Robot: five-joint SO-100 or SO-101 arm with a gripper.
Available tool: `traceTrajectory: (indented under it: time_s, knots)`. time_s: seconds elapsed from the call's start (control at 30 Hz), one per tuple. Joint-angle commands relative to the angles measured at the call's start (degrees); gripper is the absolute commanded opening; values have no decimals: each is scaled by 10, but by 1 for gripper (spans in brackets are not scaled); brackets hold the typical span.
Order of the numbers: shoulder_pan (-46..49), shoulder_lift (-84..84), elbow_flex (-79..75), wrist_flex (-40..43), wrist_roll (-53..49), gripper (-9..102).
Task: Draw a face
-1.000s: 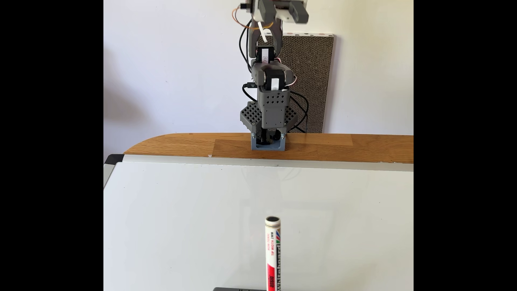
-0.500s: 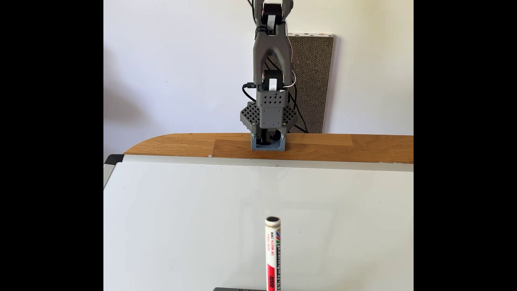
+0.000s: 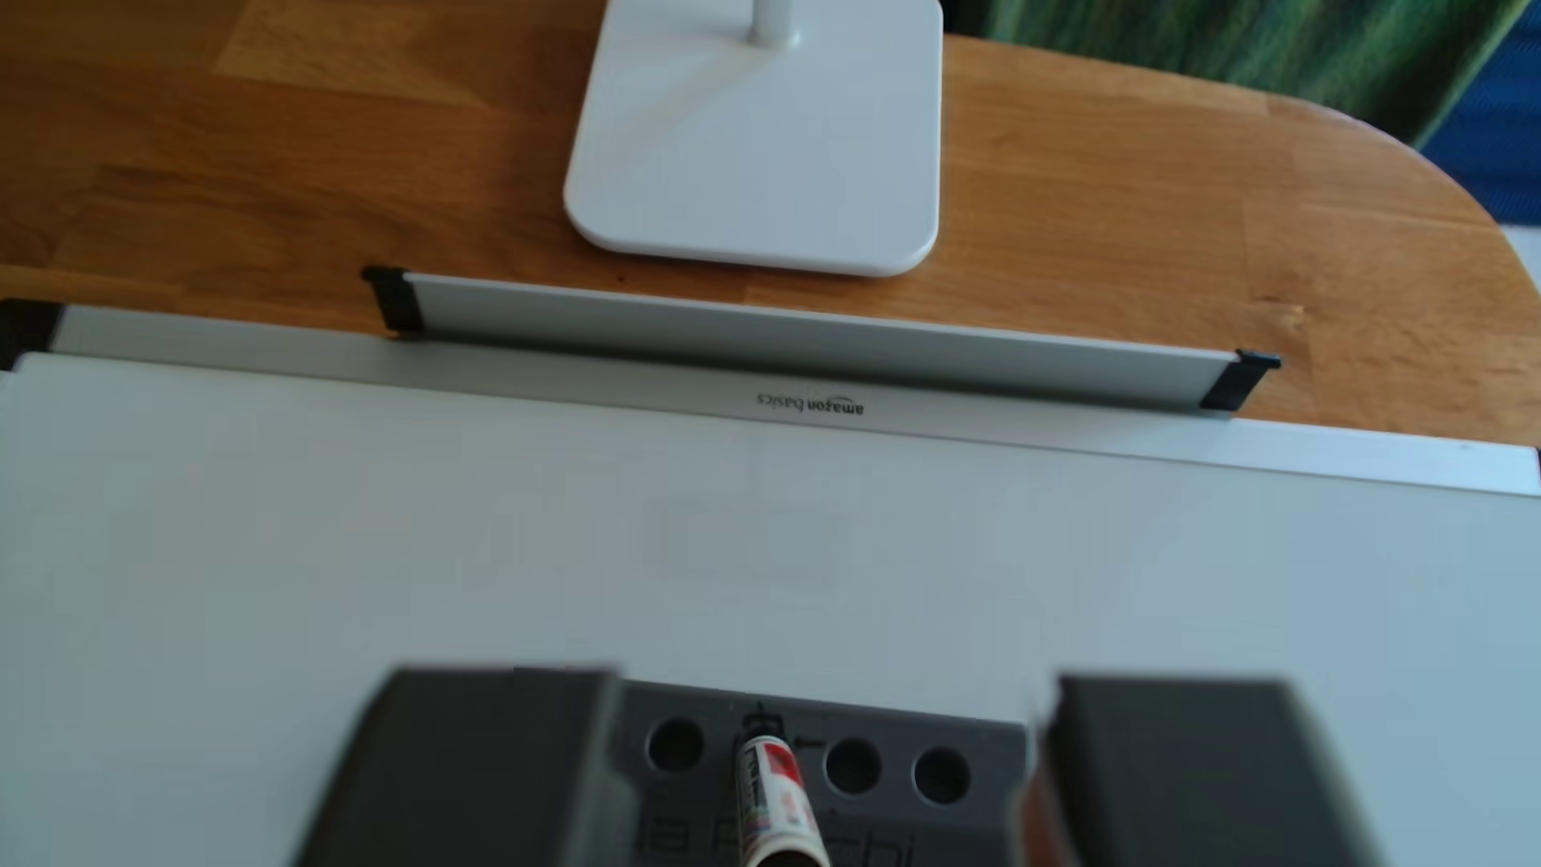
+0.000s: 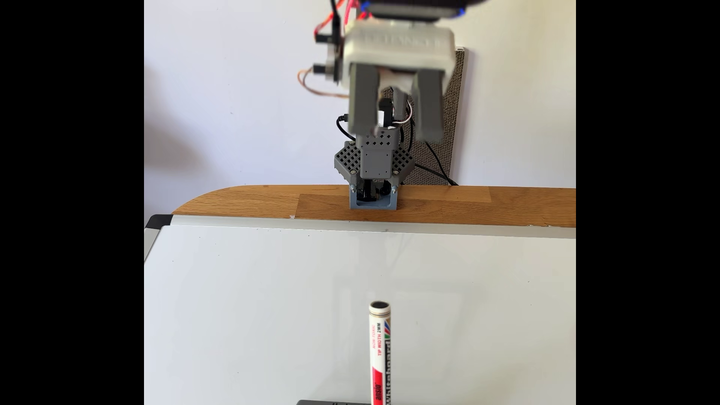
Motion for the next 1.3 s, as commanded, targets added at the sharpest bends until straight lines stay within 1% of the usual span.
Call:
traceTrajectory:
  time_s: [0.0,0.4,0.57,0.73,0.87,1.27]
  knots:
    - [20,-24,-58,-28,3,99]
    - [24,-127,-62,-25,2,99]
    - [10,-147,-56,-23,3,99]
    - [-6,-170,-56,7,3,99]
    - [-20,-174,-56,11,4,99]
    - [-13,-200,-35,12,4,99]
